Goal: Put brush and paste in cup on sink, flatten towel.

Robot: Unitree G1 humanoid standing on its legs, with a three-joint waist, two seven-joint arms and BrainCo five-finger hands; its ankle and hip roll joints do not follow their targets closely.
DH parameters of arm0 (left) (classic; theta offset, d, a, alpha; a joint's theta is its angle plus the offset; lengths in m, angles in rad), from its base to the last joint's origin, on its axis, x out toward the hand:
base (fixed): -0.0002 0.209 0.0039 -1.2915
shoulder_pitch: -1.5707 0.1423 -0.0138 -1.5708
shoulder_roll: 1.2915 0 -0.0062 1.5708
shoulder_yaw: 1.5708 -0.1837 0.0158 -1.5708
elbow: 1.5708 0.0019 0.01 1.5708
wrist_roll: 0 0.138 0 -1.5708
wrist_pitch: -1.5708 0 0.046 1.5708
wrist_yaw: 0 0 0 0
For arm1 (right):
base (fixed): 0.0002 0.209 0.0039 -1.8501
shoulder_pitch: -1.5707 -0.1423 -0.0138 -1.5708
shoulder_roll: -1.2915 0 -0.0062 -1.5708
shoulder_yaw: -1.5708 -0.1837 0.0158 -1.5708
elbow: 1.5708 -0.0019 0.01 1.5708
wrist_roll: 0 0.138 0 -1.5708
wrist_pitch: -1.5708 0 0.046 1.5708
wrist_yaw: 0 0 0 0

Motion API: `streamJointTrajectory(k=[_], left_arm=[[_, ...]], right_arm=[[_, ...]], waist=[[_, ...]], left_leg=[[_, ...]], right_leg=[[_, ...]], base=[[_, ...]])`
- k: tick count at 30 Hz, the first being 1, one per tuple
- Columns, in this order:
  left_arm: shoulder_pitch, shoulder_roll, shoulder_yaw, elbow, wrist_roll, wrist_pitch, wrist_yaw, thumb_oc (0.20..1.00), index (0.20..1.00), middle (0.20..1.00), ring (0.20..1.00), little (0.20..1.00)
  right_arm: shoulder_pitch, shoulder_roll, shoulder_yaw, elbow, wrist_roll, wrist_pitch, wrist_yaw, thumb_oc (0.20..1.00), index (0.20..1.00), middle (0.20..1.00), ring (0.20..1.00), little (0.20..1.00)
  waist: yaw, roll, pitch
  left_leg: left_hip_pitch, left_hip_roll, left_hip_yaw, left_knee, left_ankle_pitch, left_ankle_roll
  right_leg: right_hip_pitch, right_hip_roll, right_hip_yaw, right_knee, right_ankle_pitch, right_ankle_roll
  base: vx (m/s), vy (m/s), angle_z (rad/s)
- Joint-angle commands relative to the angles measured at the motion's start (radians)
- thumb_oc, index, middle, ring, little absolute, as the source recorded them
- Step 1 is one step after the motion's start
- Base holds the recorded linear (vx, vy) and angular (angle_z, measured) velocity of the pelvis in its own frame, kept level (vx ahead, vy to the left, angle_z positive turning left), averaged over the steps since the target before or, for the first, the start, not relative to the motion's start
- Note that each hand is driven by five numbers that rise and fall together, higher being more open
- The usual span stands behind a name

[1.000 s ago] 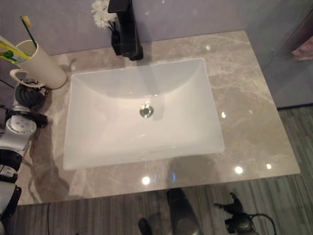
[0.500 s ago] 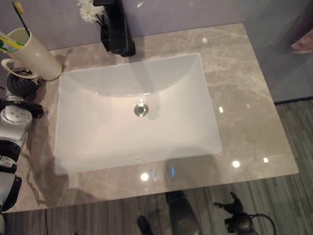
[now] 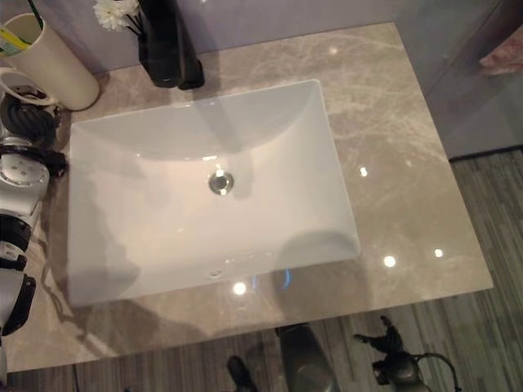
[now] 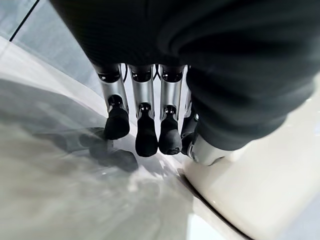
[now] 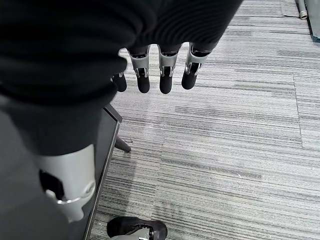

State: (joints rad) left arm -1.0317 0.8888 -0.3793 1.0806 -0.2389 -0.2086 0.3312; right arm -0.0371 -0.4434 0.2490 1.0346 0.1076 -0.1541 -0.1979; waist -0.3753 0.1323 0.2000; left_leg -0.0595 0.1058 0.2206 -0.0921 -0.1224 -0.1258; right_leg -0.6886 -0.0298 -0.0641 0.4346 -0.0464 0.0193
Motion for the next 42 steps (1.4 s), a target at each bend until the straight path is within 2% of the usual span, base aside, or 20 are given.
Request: streamJointTrajectory(k=[1,13,22,36,38,40,41,42], left_arm=[[-0.048,-0.039,0.0,0.062,-0.028,-0.013,0.022,0.2,0.2,0.2,0.2,0.2],[-0.117,-0.021,-0.069,0.045,0.029,-0.019,0.036,0.2,0.2,0.2,0.2,0.2],[-0.147,-0.054,-0.101,0.036,0.054,-0.018,0.047,0.2,0.2,0.2,0.2,0.2],[-0.156,-0.084,-0.085,0.091,0.087,0.012,0.076,0.2,0.2,0.2,0.2,0.2],[-0.147,-0.091,-0.07,0.096,0.095,0.023,0.093,0.2,0.2,0.2,0.2,0.2],[-0.12,-0.099,-0.079,0.099,0.12,0.039,0.07,0.2,0.2,0.2,0.2,0.2],[-0.102,-0.091,-0.088,0.092,0.149,0.043,0.063,0.2,0.2,0.2,0.2,0.2],[-0.033,-0.089,-0.047,0.067,0.129,0.039,0.051,0.2,0.2,0.2,0.2,0.2]], right_arm=[[0.032,-0.003,0.018,-0.001,0.036,-0.019,-0.031,1.0,1.0,1.0,1.0,1.0],[0.026,-0.013,0.028,-0.055,0.049,-0.039,-0.039,1.0,1.0,1.0,1.0,1.0],[0.034,-0.008,0.034,-0.041,0.044,-0.04,-0.044,1.0,1.0,1.0,1.0,1.0],[0.026,-0.012,0.044,-0.022,0.038,-0.034,-0.054,1.0,1.0,1.0,1.0,1.0],[0.024,-0.013,0.054,0.002,0.029,-0.026,-0.057,1.0,1.0,1.0,1.0,1.0],[0.018,-0.022,0.051,0.032,0.023,-0.012,-0.054,1.0,1.0,1.0,1.0,1.0],[0.01,-0.026,0.05,0.06,0.011,-0.004,-0.048,1.0,1.0,1.0,1.0,1.0],[-0.001,-0.026,0.044,0.098,-0.001,0.012,-0.038,1.0,1.0,1.0,1.0,1.0]], waist=[[-0.048,0.028,0.013],[-0.056,0.039,0.01],[-0.063,0.047,0.007],[-0.059,0.051,-0.007],[-0.052,0.047,-0.011],[-0.037,0.041,-0.019],[-0.022,0.036,-0.026],[0.005,0.024,-0.041]], left_leg=[[0.184,-0.066,-0.005,0.005,0.025,0.004],[0.156,-0.052,-0.006,0.005,0.067,-0.011],[0.17,-0.048,-0.006,0.005,0.063,-0.011],[0.184,-0.046,0.012,0.005,0.071,-0.012],[0.195,-0.046,0.013,0.005,0.069,-0.01],[0.211,-0.048,0.004,0.006,0.065,-0.006],[0.223,-0.052,-0.005,0.009,0.054,0.0],[0.243,-0.058,-0.024,0.018,0.029,0.012]], right_leg=[[-0.041,0.028,-0.015,-0.111,0.149,0.094],[-0.082,0.044,-0.026,-0.089,0.129,0.081],[-0.097,0.042,-0.038,-0.043,0.104,0.076],[-0.089,0.046,-0.051,-0.07,0.117,0.073],[-0.074,0.04,-0.058,-0.078,0.126,0.075],[-0.039,0.026,-0.065,-0.097,0.143,0.079],[-0.013,0.016,-0.066,-0.11,0.157,0.082],[0.033,0.0,-0.07,-0.14,0.182,0.089]], base=[[0.02,-0.036,0.03],[0.01,-0.023,0.02],[0.01,-0.009,0.01],[-0.01,0.0,-0.01],[-0.05,0.006,-0.02],[-0.06,0.006,0.02],[-0.09,0.035,0.16],[-0.09,0.063,0.21]])
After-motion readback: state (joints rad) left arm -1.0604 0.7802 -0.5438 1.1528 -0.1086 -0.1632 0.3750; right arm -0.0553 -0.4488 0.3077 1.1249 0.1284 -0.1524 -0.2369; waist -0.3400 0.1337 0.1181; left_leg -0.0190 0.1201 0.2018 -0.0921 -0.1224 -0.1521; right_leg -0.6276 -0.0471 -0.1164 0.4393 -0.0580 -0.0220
